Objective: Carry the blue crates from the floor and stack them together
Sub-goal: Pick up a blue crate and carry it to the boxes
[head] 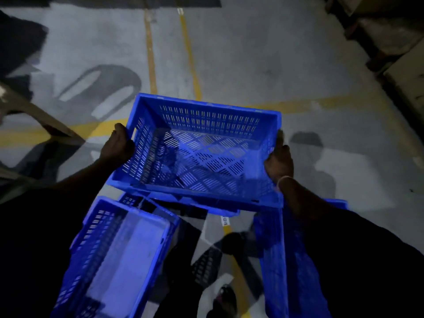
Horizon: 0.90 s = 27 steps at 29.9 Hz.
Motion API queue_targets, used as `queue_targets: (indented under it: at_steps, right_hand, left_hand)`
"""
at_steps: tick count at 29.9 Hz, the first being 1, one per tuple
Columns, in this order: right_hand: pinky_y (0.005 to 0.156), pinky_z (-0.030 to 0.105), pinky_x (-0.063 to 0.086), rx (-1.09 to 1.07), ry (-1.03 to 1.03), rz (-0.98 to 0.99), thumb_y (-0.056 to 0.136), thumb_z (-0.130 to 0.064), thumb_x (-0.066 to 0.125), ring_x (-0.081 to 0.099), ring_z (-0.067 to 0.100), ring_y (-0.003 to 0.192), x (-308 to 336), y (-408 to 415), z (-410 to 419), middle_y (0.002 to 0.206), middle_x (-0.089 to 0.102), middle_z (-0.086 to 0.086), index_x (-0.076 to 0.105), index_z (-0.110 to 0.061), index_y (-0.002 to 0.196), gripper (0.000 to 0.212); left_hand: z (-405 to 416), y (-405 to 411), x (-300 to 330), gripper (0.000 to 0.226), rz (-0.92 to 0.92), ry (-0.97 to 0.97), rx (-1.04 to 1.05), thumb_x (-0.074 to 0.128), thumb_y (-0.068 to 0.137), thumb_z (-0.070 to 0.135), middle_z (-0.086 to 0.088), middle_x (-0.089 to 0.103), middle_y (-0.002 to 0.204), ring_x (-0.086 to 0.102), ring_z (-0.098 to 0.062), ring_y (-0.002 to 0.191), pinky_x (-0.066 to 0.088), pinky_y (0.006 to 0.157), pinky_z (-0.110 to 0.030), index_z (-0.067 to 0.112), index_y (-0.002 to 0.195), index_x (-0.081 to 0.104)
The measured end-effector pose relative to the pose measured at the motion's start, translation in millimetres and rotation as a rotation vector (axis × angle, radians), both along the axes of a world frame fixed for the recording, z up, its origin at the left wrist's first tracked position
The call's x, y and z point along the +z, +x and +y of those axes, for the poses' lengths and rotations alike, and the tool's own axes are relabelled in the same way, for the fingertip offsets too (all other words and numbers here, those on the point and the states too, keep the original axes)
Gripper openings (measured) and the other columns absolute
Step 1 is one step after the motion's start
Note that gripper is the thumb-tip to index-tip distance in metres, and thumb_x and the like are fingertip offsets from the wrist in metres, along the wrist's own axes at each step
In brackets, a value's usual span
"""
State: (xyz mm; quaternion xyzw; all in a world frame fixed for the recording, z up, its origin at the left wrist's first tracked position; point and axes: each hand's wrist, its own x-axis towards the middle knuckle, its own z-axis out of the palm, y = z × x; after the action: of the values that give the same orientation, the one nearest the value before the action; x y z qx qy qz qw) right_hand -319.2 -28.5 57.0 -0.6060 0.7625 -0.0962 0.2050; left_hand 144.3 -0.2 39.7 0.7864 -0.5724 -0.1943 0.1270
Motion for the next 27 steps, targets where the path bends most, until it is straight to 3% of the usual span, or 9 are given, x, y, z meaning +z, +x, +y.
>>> queue_targets:
  at_steps: [4, 6, 9, 12, 15, 23, 27]
  right_hand:
    - [0.069, 0.039, 0.037, 0.045, -0.008, 0.020, 0.095, -0.010, 0.051, 0.058, 0.049, 0.095, 62.9, -9.3, 25.6, 0.132, 0.044, 0.029, 0.001, -0.028, 0.161, 0.084]
    - [0.073, 0.042, 0.043, 0.050, -0.030, 0.009, 0.094, -0.008, 0.053, 0.058, 0.049, 0.098, 90.5, -15.9, 41.7, 0.133, 0.044, 0.029, 0.006, -0.026, 0.161, 0.084]
    - [0.079, 0.044, 0.046, 0.098, -0.069, -0.012, 0.090, -0.005, 0.055, 0.058, 0.049, 0.099, 126.8, -25.8, 57.1, 0.128, 0.046, 0.030, 0.010, -0.023, 0.161, 0.087]
    - [0.073, 0.042, 0.043, 0.133, -0.088, 0.017, 0.092, -0.008, 0.054, 0.058, 0.049, 0.094, 162.8, -30.9, 73.0, 0.125, 0.046, 0.028, 0.010, -0.024, 0.162, 0.084]
    - [0.068, 0.036, 0.035, 0.174, -0.112, 0.038, 0.095, -0.010, 0.051, 0.057, 0.048, 0.090, 195.6, -35.4, 92.7, 0.125, 0.045, 0.027, 0.012, -0.024, 0.161, 0.078]
    - [0.069, 0.036, 0.036, 0.272, -0.152, 0.053, 0.093, -0.008, 0.052, 0.058, 0.048, 0.087, 231.5, -33.2, 144.3, 0.123, 0.046, 0.028, 0.011, -0.026, 0.161, 0.082]
    - [0.068, 0.039, 0.037, 0.323, -0.166, 0.069, 0.093, -0.008, 0.050, 0.058, 0.049, 0.085, 236.6, -16.5, 181.3, 0.125, 0.045, 0.029, 0.012, -0.027, 0.161, 0.080]
  left_hand:
    - [38.6, -8.1, 55.6, 0.026, 0.013, -0.078, -0.016, 0.049, 0.096, 0.005, -0.035, 0.050, 0.098, 0.054, -0.042, 0.074, 0.041, 0.063, -0.054, -0.003, 0.115, 0.033]
    - [56.9, -15.7, 87.2, 0.043, 0.013, -0.077, 0.018, 0.049, 0.096, 0.008, -0.034, 0.050, 0.108, 0.057, -0.048, 0.083, 0.047, 0.069, -0.057, 0.004, 0.133, 0.027]
    - [92.3, -28.9, 130.1, 0.074, -0.060, -0.048, -0.014, 0.049, 0.100, 0.014, -0.034, 0.047, 0.115, 0.056, -0.049, 0.087, 0.044, 0.069, -0.052, 0.021, 0.159, 0.005]
    - [132.1, -36.1, 163.3, 0.079, -0.146, -0.074, -0.062, 0.051, 0.099, 0.011, -0.036, 0.048, 0.108, 0.052, -0.047, 0.077, 0.035, 0.059, -0.045, 0.017, 0.161, 0.000]
    - [165.5, -30.6, 173.3, 0.090, -0.201, -0.092, -0.107, 0.053, 0.093, 0.005, -0.037, 0.057, 0.097, 0.049, -0.043, 0.073, 0.042, 0.060, -0.054, 0.011, 0.159, -0.007]
    - [268.9, -47.2, 227.4, 0.086, -0.162, -0.136, 0.009, 0.052, 0.095, 0.007, -0.044, 0.044, 0.115, 0.058, -0.052, 0.075, 0.050, 0.065, -0.054, 0.022, 0.161, -0.001]
    - [331.3, -42.8, 230.3, 0.079, -0.144, -0.120, 0.073, 0.042, 0.094, 0.017, -0.049, 0.045, 0.110, 0.055, -0.055, 0.077, 0.044, 0.065, -0.051, 0.019, 0.161, 0.000]
